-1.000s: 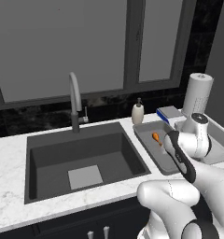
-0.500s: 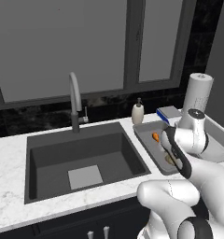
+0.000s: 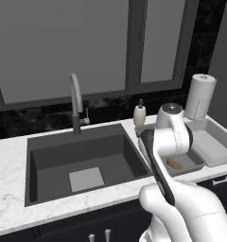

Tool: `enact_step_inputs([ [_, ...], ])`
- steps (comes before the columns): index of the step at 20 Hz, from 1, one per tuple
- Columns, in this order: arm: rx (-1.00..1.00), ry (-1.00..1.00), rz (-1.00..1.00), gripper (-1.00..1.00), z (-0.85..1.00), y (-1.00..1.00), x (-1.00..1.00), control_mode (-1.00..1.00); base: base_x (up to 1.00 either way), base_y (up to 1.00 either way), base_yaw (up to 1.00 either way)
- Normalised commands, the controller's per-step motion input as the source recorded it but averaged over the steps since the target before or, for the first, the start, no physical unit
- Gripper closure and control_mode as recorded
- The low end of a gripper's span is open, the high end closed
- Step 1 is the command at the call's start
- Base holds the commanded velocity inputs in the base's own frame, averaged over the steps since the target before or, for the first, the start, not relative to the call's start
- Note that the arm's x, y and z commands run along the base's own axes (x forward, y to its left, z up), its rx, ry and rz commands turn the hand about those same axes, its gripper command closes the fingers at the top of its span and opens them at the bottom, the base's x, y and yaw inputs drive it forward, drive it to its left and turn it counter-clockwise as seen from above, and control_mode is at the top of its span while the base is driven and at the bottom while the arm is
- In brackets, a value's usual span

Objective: Place one sweet potato and one chicken drumstick in each tupperware on the nearby counter, to pack two identical lunches.

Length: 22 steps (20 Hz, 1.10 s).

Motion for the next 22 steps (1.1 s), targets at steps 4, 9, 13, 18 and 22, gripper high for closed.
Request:
enact_step_inputs([
  [4, 0.00, 0.00, -0.23, -1.00, 0.46, 0.40, -1.00, -1.00, 0.00, 0.00, 0.00],
  [9, 0.03, -0.01, -0.19, -1.00, 0.50, 0.06, -0.95, -1.00, 0.00, 0.00, 0.00],
  [13, 0.17, -0.10, 0.01, -1.00, 0.42, 0.00, -0.50, -1.00, 0.00, 0.00, 0.00],
  [18, 0.12, -0.15, 0.16, -1.00, -0.01, 0.00, -0.18, -1.00, 0.00, 0.00, 0.00],
  [22, 0.02, -0.11, 0.18, -1.00, -0.04, -0.07, 0.00, -1.00, 0.00, 0.00, 0.00],
])
